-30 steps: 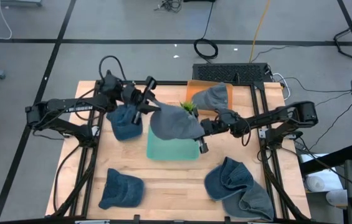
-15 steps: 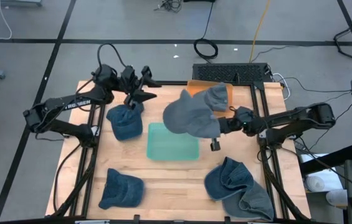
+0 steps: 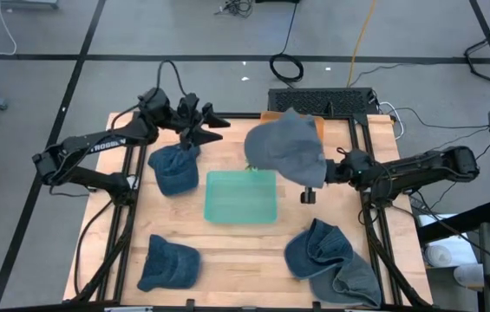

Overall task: Pick & Place hat
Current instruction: Put the top gray cap into the orange bin

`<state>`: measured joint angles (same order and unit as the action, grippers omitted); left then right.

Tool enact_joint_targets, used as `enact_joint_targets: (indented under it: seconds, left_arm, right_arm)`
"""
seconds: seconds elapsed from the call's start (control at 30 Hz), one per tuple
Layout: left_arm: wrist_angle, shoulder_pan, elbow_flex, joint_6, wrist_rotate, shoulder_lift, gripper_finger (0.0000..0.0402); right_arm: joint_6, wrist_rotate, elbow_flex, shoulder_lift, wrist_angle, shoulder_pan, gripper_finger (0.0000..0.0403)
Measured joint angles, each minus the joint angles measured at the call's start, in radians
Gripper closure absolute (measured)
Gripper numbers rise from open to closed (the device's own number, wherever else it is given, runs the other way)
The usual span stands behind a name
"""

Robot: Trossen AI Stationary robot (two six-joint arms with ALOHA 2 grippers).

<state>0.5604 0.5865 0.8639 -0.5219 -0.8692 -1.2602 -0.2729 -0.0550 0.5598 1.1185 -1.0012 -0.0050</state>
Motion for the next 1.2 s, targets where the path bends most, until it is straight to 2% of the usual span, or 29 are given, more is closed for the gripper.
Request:
enact_joint_targets:
  seconds: [0.2, 0.43, 0.77, 0.87, 1.2]
  left_arm:
    - [-0.02, -0.035, 0.0, -0.012, 0.045, 0.0, 0.0104]
    - [-0.019, -0.117, 0.0, -0.004, 0.095, 0.0, 0.011]
    - [-0.005, -0.253, 0.0, 0.046, 0.347, -0.022, 0.011]
    - [0.058, -0.291, 0.0, 0.046, 0.397, -0.053, 0.011]
    - [0.276, -0.393, 0.0, -0.011, 0.403, -0.18, 0.011]
  right_arm:
    - [-0.093, 0.051, 0.002, 0.002, -0.1, 0.021, 0.0403]
    - [-0.107, 0.053, 0.006, 0.025, -0.095, 0.02, 0.0403]
    - [-0.079, 0.054, 0.007, 0.091, -0.149, 0.02, 0.0403]
    - [-0.059, 0.054, 0.007, 0.096, -0.147, 0.02, 0.0403]
    - [-0.025, 0.085, 0.007, 0.096, -0.148, 0.02, 0.0403]
